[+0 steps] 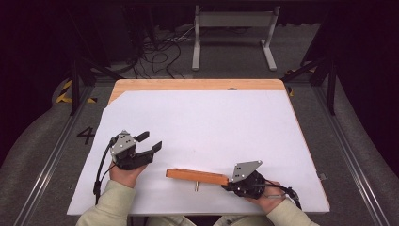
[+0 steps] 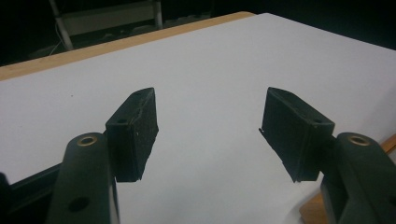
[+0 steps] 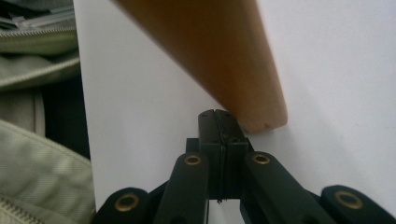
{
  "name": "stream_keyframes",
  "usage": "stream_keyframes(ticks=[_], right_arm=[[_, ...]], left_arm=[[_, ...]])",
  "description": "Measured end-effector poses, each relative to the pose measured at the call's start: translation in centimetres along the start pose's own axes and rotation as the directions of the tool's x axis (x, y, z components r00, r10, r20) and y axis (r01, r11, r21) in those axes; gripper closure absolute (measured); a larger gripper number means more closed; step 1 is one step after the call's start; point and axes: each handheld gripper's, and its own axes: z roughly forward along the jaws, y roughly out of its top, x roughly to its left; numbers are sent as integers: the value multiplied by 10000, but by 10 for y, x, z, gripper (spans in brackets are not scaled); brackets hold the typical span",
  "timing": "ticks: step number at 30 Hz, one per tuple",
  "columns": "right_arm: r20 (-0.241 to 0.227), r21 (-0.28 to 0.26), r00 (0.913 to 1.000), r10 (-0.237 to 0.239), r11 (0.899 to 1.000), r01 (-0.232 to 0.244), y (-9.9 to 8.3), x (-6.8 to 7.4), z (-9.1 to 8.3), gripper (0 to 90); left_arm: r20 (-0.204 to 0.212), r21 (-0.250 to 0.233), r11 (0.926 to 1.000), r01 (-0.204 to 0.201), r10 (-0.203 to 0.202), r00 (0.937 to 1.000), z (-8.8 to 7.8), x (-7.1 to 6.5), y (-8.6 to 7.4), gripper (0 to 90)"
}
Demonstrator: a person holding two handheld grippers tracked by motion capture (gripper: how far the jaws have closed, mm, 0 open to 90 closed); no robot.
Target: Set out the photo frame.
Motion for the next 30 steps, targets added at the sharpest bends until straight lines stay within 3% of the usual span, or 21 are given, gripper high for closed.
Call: stream_keyframes(ticks=[6,9,12,21,30], right_arm=[[239,-69,9996,140,9999,-138,0,-3,2,900],[349,-362,9974,636,9974,-624,2,-11,3,900],[422,-521,9962,768,9959,-746,5,-16,4,900],[770,-845,9854,1518,9858,-1452,14,-38,13,900],[1181,-1212,9733,1967,9757,-1825,23,-56,17,900]], left_arm=[[10,-15,10000,-20,20,10000,0,0,0,357],[19,24,10000,-26,26,10000,0,0,0,357],[24,7,10000,-30,30,10000,0,0,0,357],[6,2,10000,-26,26,10000,-2,1,-1,353],[27,43,10000,-10,10,10000,-2,1,-2,354]])
